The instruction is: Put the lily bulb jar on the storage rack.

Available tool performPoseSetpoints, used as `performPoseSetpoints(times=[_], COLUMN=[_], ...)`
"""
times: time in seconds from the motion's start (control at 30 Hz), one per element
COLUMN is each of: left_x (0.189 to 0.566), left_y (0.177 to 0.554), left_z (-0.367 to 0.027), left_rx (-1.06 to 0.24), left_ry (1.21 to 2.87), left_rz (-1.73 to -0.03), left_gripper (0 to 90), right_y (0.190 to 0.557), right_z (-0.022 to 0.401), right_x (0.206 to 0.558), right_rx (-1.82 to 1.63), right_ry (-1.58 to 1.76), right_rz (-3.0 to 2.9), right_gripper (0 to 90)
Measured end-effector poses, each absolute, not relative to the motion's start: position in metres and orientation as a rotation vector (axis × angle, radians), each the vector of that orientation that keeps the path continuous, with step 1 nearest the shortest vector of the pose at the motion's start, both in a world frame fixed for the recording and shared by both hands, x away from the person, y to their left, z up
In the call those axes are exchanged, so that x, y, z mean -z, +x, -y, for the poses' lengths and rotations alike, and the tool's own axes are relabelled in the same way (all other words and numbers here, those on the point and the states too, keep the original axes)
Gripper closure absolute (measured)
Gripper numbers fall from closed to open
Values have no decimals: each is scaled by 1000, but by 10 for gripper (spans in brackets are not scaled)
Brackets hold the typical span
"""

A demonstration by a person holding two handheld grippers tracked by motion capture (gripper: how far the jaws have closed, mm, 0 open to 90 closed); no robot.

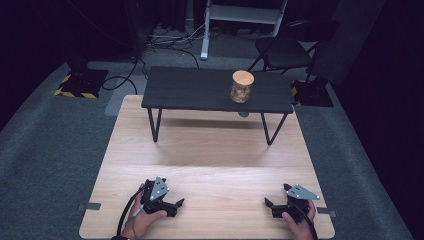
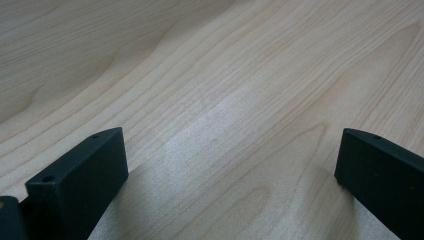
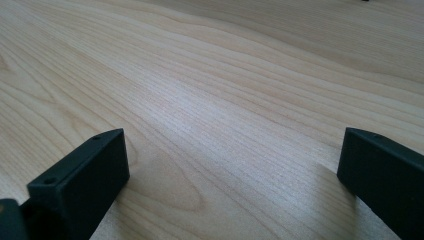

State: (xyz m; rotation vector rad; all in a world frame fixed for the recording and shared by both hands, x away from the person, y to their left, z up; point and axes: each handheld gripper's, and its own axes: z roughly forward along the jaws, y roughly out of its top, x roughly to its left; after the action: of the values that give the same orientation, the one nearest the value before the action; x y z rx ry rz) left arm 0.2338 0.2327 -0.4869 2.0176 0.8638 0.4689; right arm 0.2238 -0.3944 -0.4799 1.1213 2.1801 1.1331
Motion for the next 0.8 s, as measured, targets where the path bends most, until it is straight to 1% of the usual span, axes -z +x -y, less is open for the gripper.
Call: performPoseSetpoints(times=[0.8], left_x=[487], left_y=[235], left_z=[-232], left_rx=[-466], left_ry=[2016], left_rz=[-861], left_gripper=[4], right_y=[224], right_z=[394], right_x=[480], right_rx=[-1133], right_ry=[1121], right_rz=[-2180], right_gripper=[0])
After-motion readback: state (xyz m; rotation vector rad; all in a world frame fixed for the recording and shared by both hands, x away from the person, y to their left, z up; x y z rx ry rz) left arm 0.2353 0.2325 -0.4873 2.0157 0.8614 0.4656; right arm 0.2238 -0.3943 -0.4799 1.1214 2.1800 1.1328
